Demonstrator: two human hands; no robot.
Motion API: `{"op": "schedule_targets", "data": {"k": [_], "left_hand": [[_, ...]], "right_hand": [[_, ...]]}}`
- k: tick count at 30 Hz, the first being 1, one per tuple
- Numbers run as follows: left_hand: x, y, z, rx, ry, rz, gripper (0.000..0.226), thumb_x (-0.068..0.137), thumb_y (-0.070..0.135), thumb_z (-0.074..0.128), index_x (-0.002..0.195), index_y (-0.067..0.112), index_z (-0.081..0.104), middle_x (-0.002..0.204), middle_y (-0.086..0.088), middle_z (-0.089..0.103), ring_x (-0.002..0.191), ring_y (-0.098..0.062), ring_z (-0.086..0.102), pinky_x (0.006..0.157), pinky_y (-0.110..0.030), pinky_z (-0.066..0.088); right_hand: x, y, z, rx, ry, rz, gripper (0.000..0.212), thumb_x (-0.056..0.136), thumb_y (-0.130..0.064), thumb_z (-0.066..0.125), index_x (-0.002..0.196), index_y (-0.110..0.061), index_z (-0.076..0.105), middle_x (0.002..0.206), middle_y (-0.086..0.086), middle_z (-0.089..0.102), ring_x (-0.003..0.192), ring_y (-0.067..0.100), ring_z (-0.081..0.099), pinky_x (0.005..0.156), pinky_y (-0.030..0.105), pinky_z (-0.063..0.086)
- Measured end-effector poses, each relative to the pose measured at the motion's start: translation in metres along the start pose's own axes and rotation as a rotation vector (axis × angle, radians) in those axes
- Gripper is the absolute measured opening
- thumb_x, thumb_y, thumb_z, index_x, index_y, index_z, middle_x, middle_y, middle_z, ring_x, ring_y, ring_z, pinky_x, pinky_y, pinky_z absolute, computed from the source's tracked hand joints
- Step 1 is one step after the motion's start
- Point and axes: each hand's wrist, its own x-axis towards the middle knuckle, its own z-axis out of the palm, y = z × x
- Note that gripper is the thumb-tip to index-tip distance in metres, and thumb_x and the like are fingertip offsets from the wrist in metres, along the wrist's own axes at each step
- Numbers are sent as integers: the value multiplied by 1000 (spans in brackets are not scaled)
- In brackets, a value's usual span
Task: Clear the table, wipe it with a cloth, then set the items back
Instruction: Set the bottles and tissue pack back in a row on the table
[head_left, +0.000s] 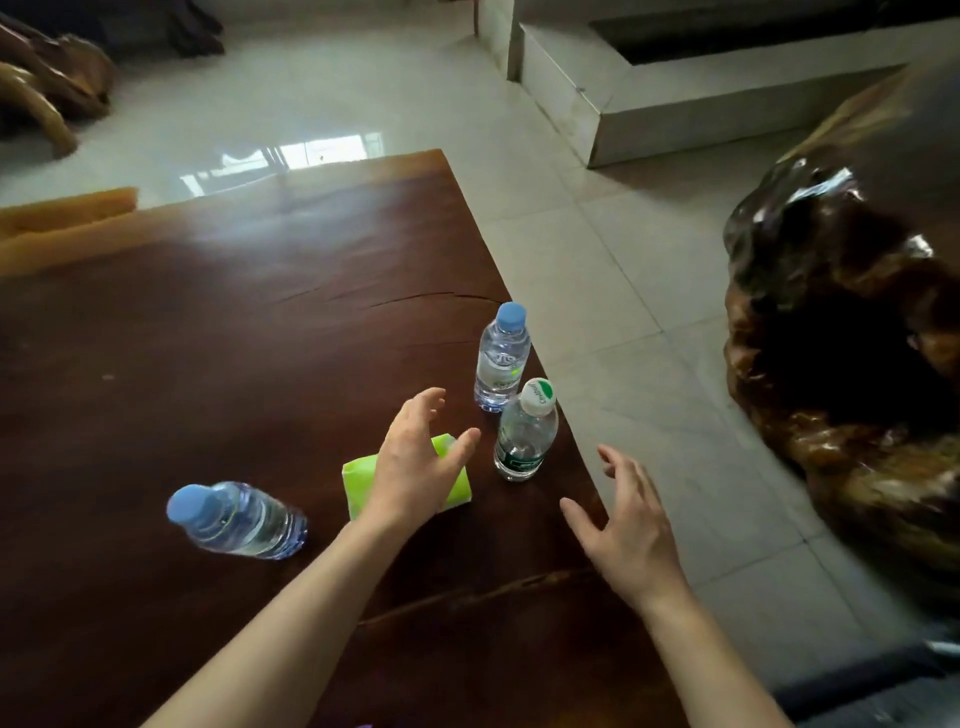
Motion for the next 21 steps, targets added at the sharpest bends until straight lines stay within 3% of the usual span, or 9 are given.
{"op": "schedule_targets", "data": {"k": [4,8,12,15,21], "left_hand": [[44,-3,21,-17,8,-57,86,77,44,82,147,15,40,140,-3,55,129,-16,52,109,-37,43],[82,-6,38,-30,-72,-31,98,68,49,86,148,19,38,147,-2,50,136,-18,47,113,-44,40],[107,-6,59,-158,-157,-1,88,57,44,92,133,36,48,127,11,64,119,-11,61,103,-46,50],[116,-8,72,-225,-119,-60,76,54,44,90,120,40,54,108,15,71,101,-8,69,93,-44,56],[121,-7,86,-281,-43,-137,50,56,37,86,96,44,56,88,25,69,79,2,67,78,-31,57]], "right_hand": [[18,9,16,54,-135,-19,101,77,-48,79,156,-24,20,156,-1,34,145,11,31,118,25,27],[29,3,36,140,-179,-35,112,72,-60,78,157,-35,9,162,-12,22,145,-8,13,112,5,8],[38,-10,53,321,-162,-2,112,68,-64,79,155,-39,13,159,-17,29,146,-5,23,118,19,24],[44,-19,62,438,-129,34,108,66,-58,84,153,-39,23,153,-19,39,141,-10,30,117,20,31],[59,-26,72,528,-41,41,86,66,-44,90,140,-33,46,132,-15,57,125,3,54,104,32,50]]}}
